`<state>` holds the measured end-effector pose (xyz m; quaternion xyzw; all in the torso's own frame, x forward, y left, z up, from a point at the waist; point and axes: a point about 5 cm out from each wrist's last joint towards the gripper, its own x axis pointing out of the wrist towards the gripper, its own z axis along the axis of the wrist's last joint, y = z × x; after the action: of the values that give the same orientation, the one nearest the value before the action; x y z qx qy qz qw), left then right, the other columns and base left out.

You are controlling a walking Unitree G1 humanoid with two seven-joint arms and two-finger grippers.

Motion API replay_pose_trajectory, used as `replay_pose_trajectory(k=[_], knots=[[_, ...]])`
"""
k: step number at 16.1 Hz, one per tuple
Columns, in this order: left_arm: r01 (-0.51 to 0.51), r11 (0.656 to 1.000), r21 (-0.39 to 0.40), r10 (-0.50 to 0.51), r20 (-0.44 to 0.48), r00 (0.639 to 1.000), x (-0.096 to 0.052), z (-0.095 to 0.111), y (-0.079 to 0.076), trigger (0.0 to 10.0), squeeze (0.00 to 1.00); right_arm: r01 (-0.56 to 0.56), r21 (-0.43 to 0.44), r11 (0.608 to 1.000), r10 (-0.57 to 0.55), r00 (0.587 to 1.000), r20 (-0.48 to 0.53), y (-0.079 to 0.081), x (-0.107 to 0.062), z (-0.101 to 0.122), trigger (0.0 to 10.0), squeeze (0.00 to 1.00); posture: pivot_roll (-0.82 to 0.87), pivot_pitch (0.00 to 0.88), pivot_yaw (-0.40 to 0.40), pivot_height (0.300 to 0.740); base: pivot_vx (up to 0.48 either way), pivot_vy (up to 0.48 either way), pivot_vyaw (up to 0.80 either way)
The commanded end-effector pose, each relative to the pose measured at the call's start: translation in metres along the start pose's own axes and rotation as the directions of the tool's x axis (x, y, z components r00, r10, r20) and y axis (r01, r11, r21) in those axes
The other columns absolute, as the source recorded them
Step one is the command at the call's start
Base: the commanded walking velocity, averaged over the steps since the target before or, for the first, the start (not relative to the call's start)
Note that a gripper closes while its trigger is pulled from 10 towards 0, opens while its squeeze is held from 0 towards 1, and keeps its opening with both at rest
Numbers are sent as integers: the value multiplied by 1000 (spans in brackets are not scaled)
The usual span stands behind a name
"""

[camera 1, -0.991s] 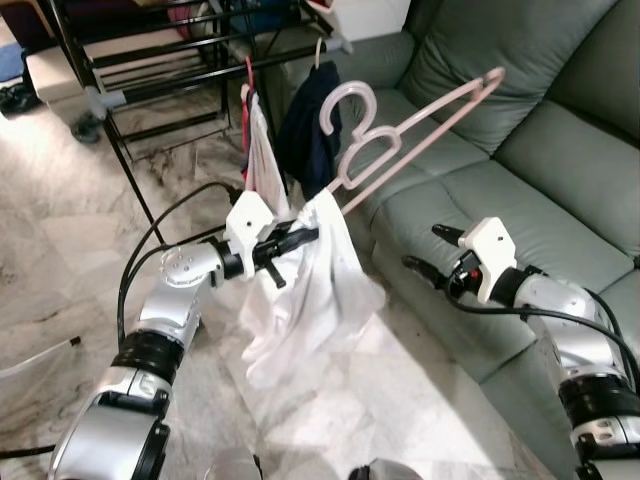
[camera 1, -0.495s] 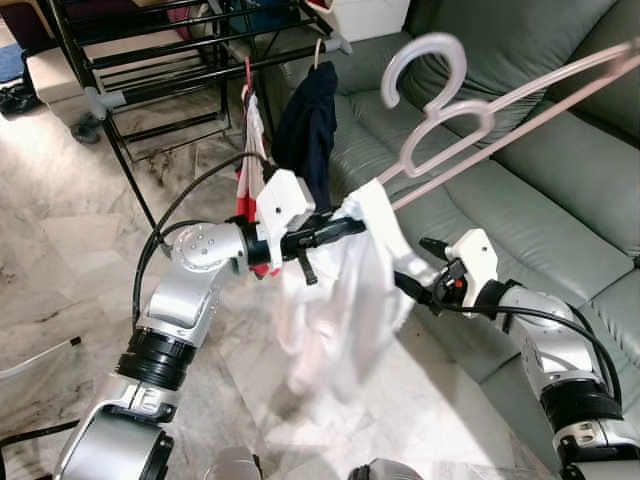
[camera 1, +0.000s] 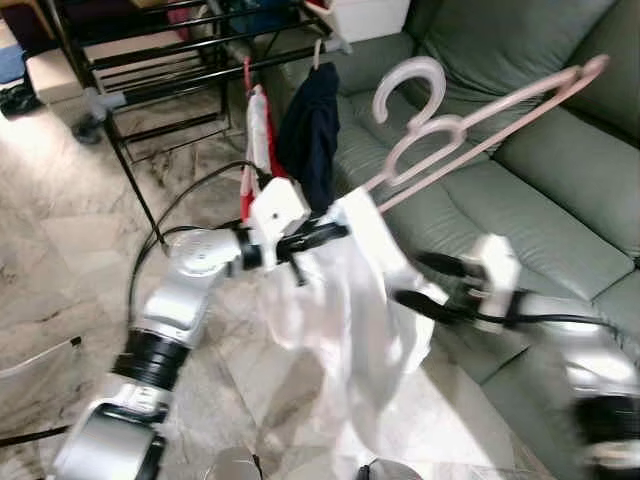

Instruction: Hang hanger

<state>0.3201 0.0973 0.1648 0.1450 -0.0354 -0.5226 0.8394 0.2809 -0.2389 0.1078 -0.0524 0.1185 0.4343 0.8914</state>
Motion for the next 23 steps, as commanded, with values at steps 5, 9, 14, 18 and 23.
replay_pose_trajectory(k=[5,9,14,18,23], knots=[[134,977,166,-141,32,989,2,30,-11,0,0,137,-105,985,-143,988,-52,-22,-21,7,10000,0,-7,23,-7,740,0,0,0],[172,969,177,-192,102,976,5,52,-20,0,0,90,-109,990,-99,992,-73,-14,-6,-3,10000,0,9,29,-2,740,0,0,0],[196,963,187,-228,173,958,14,74,-30,0,0,50,-91,995,-57,996,-75,-6,13,-8,10000,0,12,27,0,740,0,0,0],[165,974,154,-204,288,936,17,103,-28,0,0,32,-14,999,-34,981,-193,2,20,-36,4549,0,21,24,-10,740,0,0,0],[45,994,101,-68,237,969,-6,91,7,0,0,94,-34,995,-99,891,-443,-15,-48,-65,0,0,21,29,-19,740,0,0,0]])
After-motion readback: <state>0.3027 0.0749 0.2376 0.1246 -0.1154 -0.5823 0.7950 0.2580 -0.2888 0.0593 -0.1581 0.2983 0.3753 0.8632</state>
